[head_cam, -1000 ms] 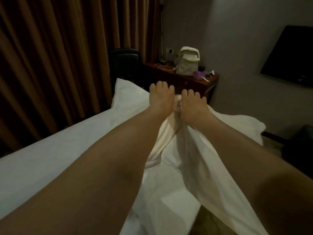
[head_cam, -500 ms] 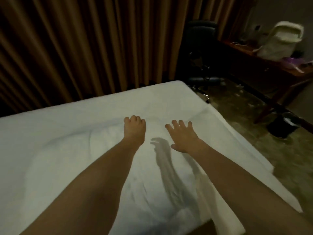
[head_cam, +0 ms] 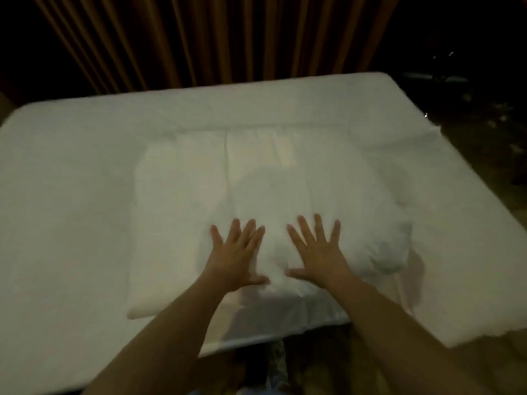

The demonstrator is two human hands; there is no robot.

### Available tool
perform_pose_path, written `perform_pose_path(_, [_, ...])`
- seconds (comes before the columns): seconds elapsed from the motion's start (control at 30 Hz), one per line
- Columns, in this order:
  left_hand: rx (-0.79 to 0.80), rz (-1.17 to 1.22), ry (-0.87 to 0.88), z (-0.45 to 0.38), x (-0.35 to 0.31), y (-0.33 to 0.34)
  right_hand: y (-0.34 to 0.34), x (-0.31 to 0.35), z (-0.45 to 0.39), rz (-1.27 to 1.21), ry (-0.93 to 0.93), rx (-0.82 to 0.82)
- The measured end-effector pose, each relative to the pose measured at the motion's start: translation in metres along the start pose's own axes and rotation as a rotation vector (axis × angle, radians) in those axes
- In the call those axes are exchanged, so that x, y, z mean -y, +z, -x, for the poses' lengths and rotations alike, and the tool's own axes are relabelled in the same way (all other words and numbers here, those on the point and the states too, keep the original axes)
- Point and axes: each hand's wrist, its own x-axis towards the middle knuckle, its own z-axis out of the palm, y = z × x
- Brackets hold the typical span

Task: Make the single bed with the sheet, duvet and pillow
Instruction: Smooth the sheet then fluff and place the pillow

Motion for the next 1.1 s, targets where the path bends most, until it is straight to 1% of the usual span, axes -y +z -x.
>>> perform_pose_path(0.03, [0.049, -0.037, 0.012, 0.008, -0.004, 0.024, 0.026, 0.006, 0.011, 0.055, 0.015, 0.041])
perform_pose_path(0.1, [0.041, -0.031, -0.011, 0.019, -0.012, 0.059, 0.061, 0.021, 0.025, 0.099, 0.04, 0.118])
perform_pose_path(0.17, [0.044, 0.006, -0.064, 0.029, -0.025, 0.071, 0.065, 0.035, 0.035, 0.081, 0.044, 0.104])
perform_pose_path(0.27, [0.077, -0.001, -0.053, 0.042, -0.04, 0.087, 0.079, 0.044, 0.053, 0.094, 0.01, 0.157])
perform_pose_path(0.3, [0.077, -0.011, -0.044, 0.044, -0.042, 0.091, 0.089, 0.046, 0.059, 0.079, -0.017, 0.143])
perform_pose_path(0.47, [0.018, -0.059, -0.068, 0.038, -0.036, 0.134, 0.127, 0.044, 0.05, 0.058, -0.086, -0.055])
perform_pose_path(0.57, [-0.086, -0.083, -0.048, 0.028, -0.029, 0.173, 0.158, 0.036, 0.036, 0.116, -0.142, -0.186])
perform_pose_path(0.63, [-0.142, -0.094, -0.07, 0.016, -0.026, 0.2, 0.185, 0.03, 0.026, 0.17, -0.179, -0.278])
perform_pose_path(0.73, [-0.15, -0.114, -0.109, 0.002, -0.032, 0.236, 0.23, 0.032, 0.017, 0.24, -0.253, -0.384])
perform_pose_path(0.83, [-0.221, -0.195, -0.121, -0.008, -0.037, 0.257, 0.257, 0.032, 0.002, 0.247, -0.273, -0.49])
perform_pose_path(0.93, [-0.34, -0.262, -0.126, -0.024, -0.033, 0.258, 0.244, 0.032, -0.024, 0.269, -0.284, -0.59])
perform_pose_path(1.03, [-0.33, -0.157, -0.172, -0.035, -0.028, 0.227, 0.211, 0.033, -0.04, 0.212, -0.26, -0.556])
perform_pose_path(1.1, [-0.267, -0.073, -0.198, -0.034, -0.021, 0.196, 0.183, 0.034, -0.044, 0.17, -0.252, -0.494])
